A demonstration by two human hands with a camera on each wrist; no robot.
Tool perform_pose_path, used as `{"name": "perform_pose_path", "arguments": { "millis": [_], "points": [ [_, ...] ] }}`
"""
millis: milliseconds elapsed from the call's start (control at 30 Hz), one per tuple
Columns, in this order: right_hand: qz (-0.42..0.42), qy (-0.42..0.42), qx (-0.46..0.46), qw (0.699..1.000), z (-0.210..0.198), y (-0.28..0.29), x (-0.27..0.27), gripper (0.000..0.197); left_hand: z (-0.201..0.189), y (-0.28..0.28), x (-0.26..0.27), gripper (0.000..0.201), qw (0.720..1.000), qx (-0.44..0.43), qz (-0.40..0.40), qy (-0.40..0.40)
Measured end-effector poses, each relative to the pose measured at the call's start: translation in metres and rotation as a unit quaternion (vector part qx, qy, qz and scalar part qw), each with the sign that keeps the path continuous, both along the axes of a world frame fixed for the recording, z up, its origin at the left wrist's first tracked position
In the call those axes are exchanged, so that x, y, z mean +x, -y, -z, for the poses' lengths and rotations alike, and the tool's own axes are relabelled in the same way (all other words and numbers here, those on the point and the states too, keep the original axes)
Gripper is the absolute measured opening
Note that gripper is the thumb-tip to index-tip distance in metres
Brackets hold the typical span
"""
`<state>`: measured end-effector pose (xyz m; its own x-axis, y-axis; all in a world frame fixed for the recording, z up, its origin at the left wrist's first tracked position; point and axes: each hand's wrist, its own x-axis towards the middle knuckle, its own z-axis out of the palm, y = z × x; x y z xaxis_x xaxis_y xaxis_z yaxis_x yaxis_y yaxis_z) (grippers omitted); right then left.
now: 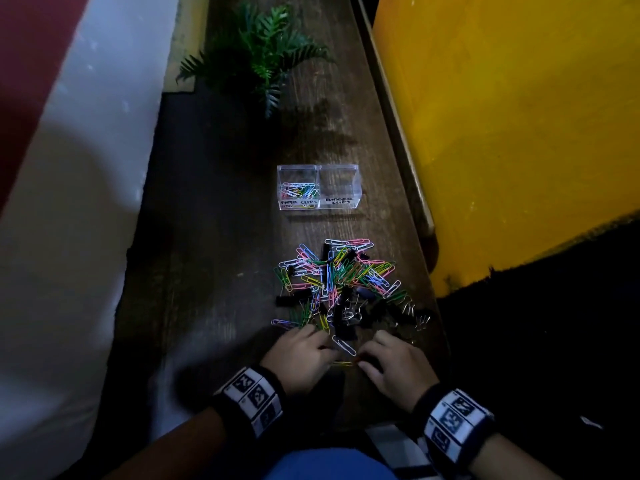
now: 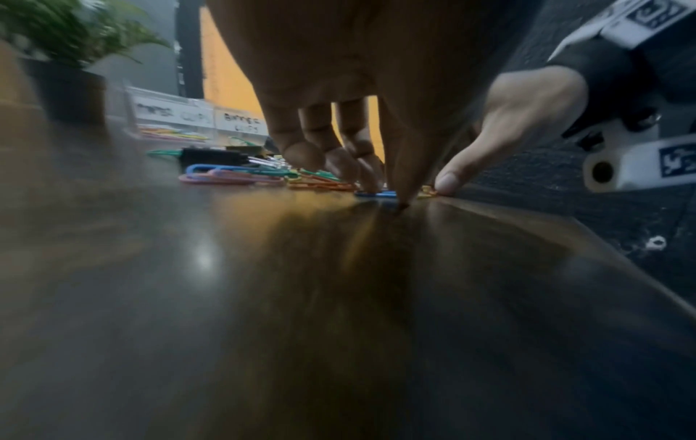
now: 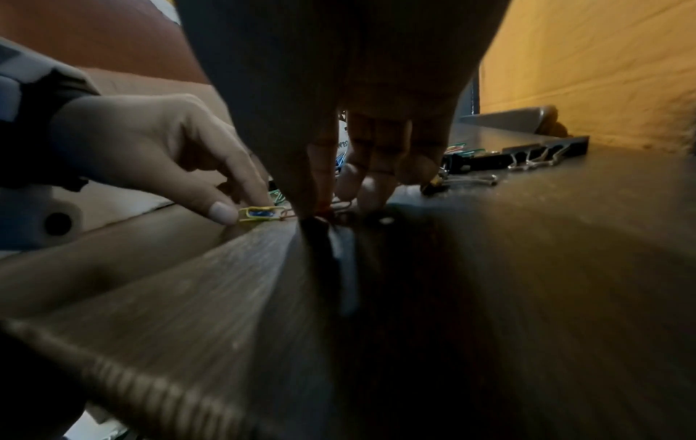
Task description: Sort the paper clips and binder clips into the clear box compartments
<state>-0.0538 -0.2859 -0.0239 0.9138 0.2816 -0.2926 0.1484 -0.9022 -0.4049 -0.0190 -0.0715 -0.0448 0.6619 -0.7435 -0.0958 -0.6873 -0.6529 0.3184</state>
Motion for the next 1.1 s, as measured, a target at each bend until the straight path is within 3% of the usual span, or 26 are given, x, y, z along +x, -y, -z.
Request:
{"name": "perform_pose_path", "arguments": {
  "millis": [233, 367, 567, 700, 867, 1100],
  "points": [
    [-0.022, -0.040, -0.001, 0.999, -0.006, -0.004, 0.006, 0.008, 0.005, -0.022, -0.012, 0.023, 0.997, -0.032, -0.069, -0.013],
    [0.009, -0.057, 0.025, 0.998, -0.007, 0.000, 0.003, 0.006, 0.010, -0.026, -0.022, 0.027, 0.994, 0.003, -0.110, -0.017],
    [0.045, -0.049, 0.043, 0.997, -0.006, 0.002, -0.001, 0.007, 0.011, -0.025, -0.031, 0.023, 0.987, -0.012, -0.158, -0.014],
    [0.064, -0.042, 0.010, 0.997, -0.005, -0.008, -0.008, 0.023, 0.008, -0.028, -0.033, 0.019, 0.982, -0.003, -0.184, -0.031],
    [0.077, -0.056, -0.107, 0.990, -0.013, -0.031, -0.012, 0.049, 0.009, -0.034, -0.036, 0.021, 0.981, 0.022, -0.192, -0.022],
    [0.071, -0.059, -0.096, 0.991, -0.016, -0.044, -0.010, 0.025, 0.008, -0.033, -0.039, 0.023, 0.982, 0.021, -0.188, -0.015]
  ]
}}
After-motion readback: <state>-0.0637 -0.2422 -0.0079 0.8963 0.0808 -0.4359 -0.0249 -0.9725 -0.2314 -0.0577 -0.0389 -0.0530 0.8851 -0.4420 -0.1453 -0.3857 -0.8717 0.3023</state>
